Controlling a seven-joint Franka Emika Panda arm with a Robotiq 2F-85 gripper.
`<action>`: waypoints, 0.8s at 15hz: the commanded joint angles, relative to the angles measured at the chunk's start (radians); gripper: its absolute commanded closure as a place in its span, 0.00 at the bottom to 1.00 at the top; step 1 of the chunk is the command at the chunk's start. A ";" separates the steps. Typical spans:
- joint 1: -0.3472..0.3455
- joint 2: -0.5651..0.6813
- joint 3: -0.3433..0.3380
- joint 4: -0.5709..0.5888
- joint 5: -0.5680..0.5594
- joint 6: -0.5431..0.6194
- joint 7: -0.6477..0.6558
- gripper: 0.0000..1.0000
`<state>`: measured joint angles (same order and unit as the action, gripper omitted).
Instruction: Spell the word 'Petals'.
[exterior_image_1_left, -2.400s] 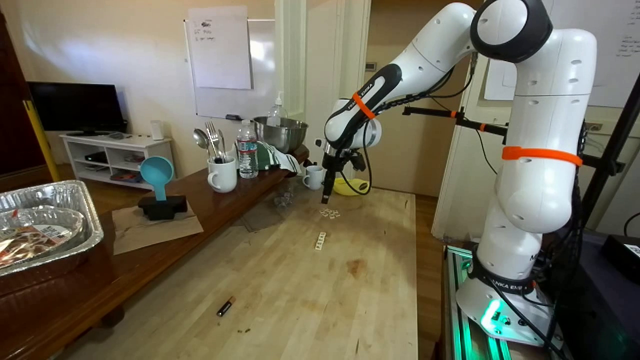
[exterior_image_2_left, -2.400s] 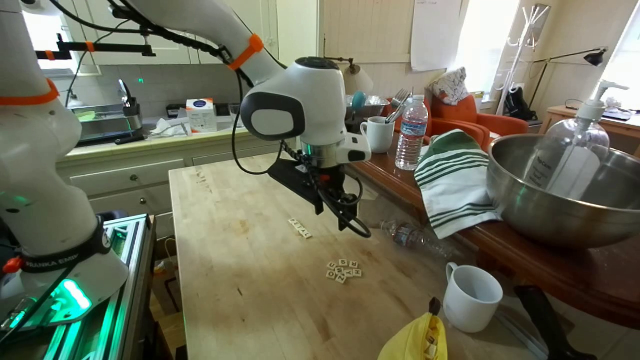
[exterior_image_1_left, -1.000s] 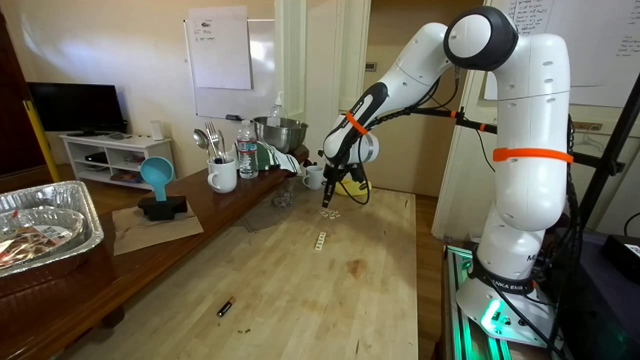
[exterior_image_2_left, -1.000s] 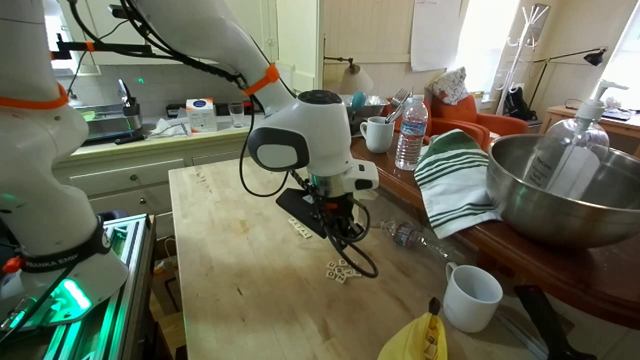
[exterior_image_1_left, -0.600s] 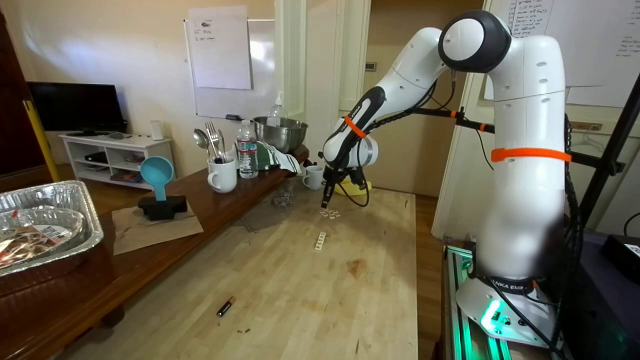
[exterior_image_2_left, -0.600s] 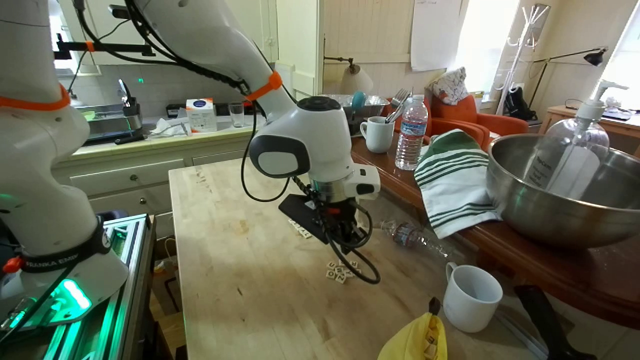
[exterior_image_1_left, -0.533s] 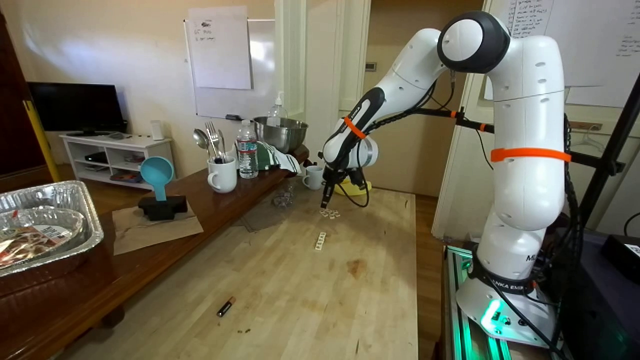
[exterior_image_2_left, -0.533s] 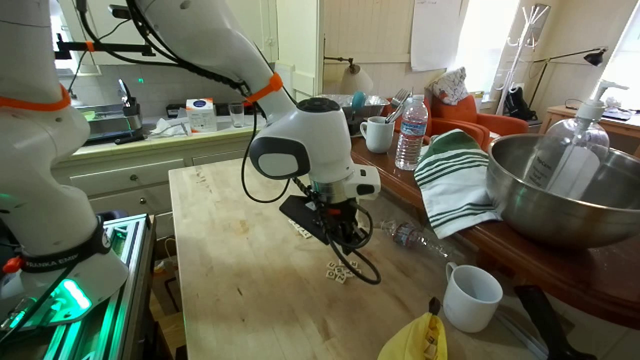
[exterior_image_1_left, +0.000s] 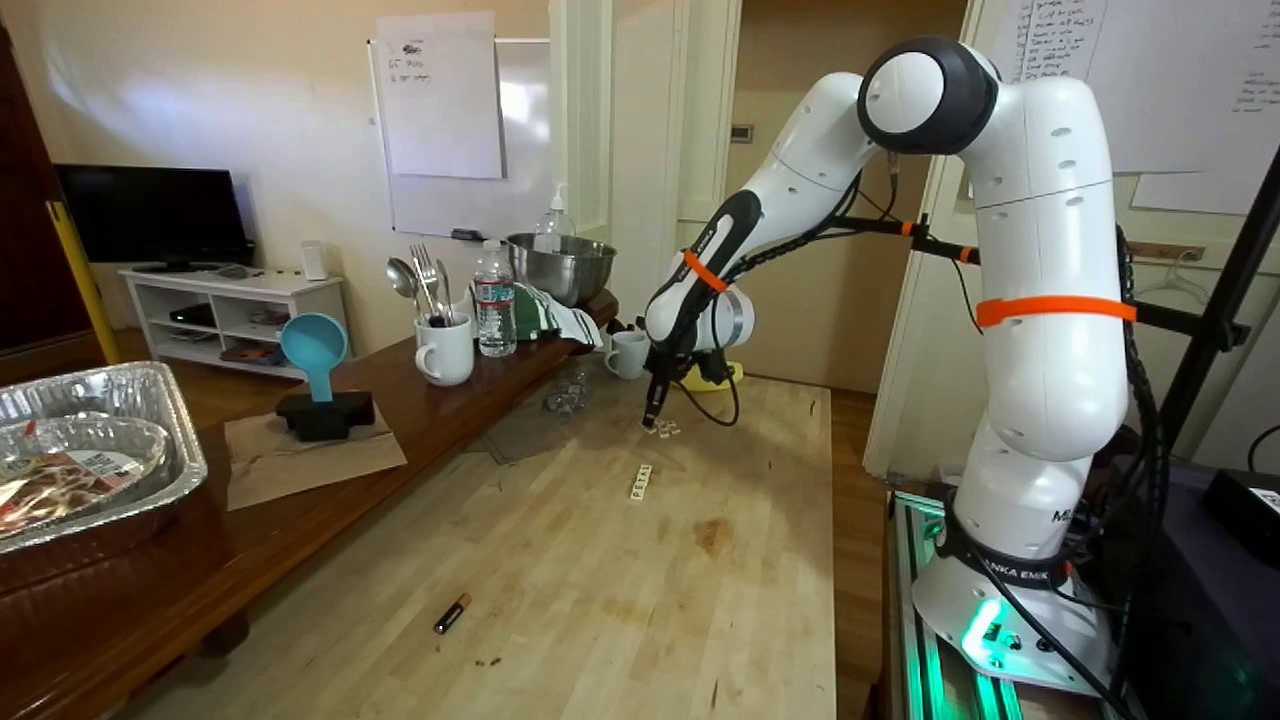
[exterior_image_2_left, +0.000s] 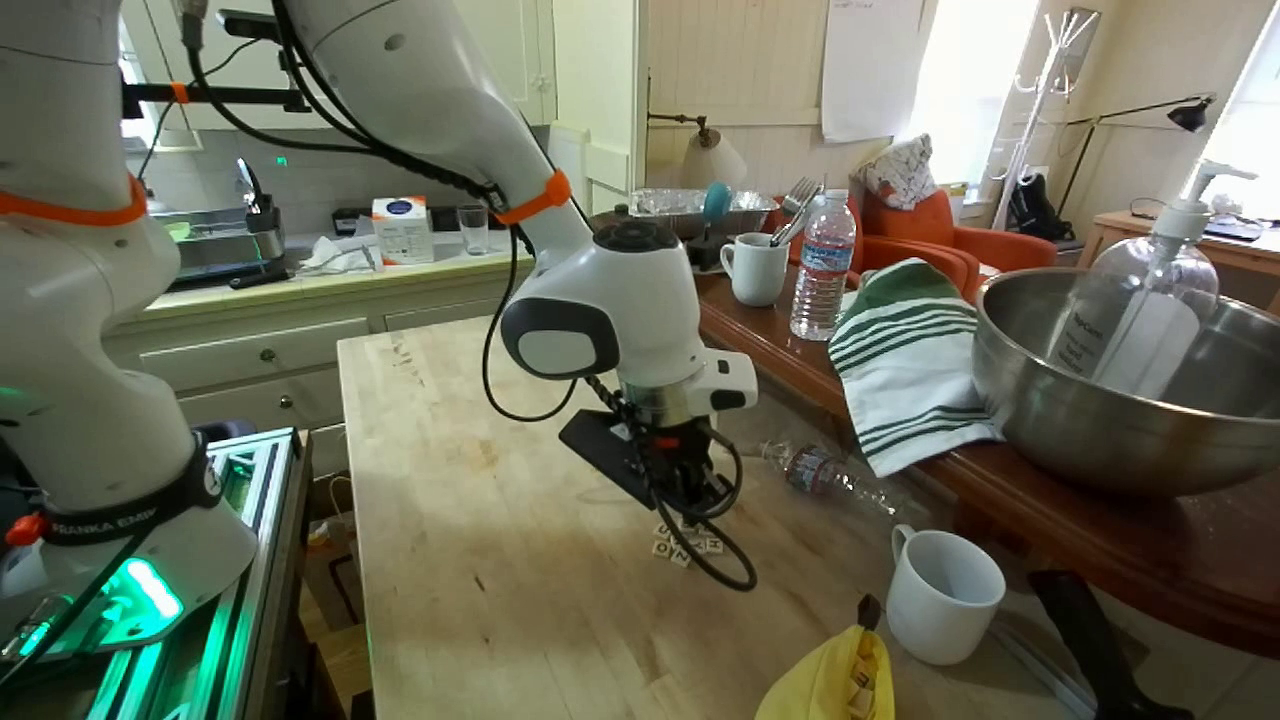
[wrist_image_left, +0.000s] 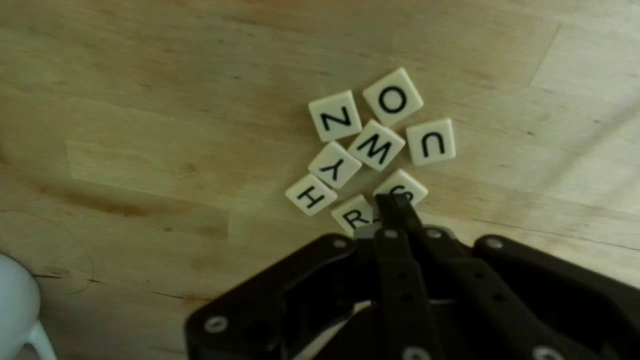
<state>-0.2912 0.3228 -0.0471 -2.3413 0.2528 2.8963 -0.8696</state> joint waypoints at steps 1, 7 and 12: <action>-0.035 0.028 0.033 0.015 -0.045 0.017 0.016 1.00; -0.036 0.039 0.039 0.015 -0.064 0.037 0.063 0.99; 0.007 0.030 -0.004 0.001 -0.130 0.023 0.205 1.00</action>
<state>-0.3108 0.3349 -0.0246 -2.3319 0.1794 2.8995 -0.7730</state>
